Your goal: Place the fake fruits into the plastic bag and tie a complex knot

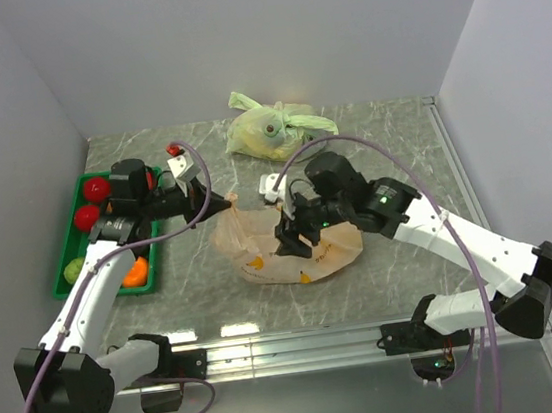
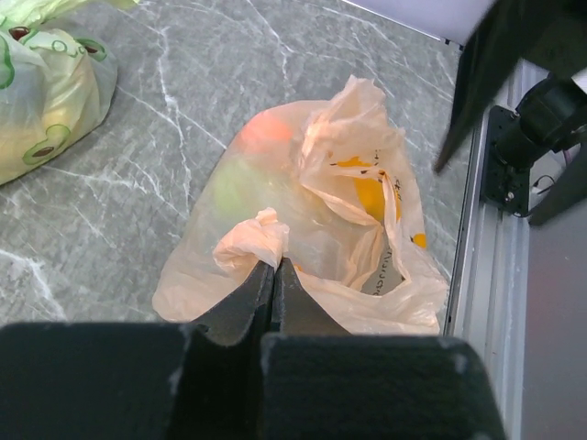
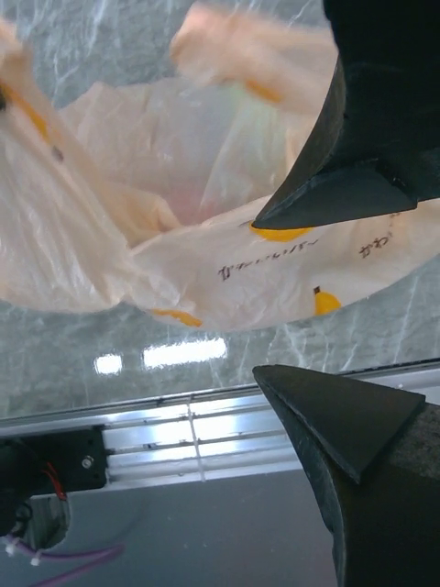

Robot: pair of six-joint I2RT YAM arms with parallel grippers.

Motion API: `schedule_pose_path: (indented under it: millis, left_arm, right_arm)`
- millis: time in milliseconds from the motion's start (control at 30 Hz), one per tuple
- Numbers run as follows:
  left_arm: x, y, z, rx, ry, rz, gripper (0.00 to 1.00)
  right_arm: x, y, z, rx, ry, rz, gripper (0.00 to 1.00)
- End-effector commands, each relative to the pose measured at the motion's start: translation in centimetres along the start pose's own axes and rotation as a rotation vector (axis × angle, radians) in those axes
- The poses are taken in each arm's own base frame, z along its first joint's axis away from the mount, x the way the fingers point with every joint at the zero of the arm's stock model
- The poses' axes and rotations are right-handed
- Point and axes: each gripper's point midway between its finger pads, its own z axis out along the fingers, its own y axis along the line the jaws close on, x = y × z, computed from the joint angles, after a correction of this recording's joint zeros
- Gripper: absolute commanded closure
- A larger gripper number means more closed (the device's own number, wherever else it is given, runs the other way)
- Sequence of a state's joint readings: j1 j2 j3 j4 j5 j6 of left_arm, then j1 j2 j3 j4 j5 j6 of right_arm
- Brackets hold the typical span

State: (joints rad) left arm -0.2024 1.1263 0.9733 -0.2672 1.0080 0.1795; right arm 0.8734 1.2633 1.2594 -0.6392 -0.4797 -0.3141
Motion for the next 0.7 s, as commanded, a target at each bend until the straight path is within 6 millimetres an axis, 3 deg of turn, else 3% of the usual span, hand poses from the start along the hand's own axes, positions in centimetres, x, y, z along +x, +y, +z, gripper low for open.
schedule_pose_path:
  millis: [0, 133, 167, 233, 267, 333, 467, 667]
  left_arm:
    - [-2.0, -0.4, -0.3, 0.019, -0.027, 0.064, 0.99]
    - [-1.5, -0.8, 0.0, 0.037, -0.004, 0.105, 1.00]
    - [-0.9, -1.4, 0.3, 0.054, 0.015, 0.100, 0.99]
    - [-0.4, -1.9, 0.8, 0.073, 0.037, 0.148, 0.99]
    - [0.2, -2.6, 1.2, 0.094, 0.060, 0.151, 0.99]
    - [0.5, -3.1, 1.6, 0.108, 0.070, 0.179, 1.00]
    - [0.2, -3.7, 2.1, 0.134, 0.065, 0.190, 0.99]
    - [-0.4, -4.8, 2.1, 0.202, 0.078, 0.219, 1.00]
  right_arm:
    - [-1.9, -2.7, -3.7, 0.107, -0.063, 0.036, 0.31]
    - [-2.7, -5.7, -7.0, 0.214, -0.130, 0.105, 0.24]
    - [-1.6, -6.5, -7.1, 0.245, -0.115, 0.120, 0.17]
    - [-0.3, -8.0, -7.4, 0.309, -0.100, 0.118, 0.14]
    - [1.2, -8.1, -6.9, 0.304, -0.077, 0.130, 0.12]
    - [2.0, -8.1, -6.3, 0.302, -0.081, 0.125, 0.07]
    - [4.5, -7.8, -4.3, 0.254, -0.059, 0.121, 0.06]
    - [5.3, -8.6, -2.1, 0.223, -0.079, 0.090, 0.05]
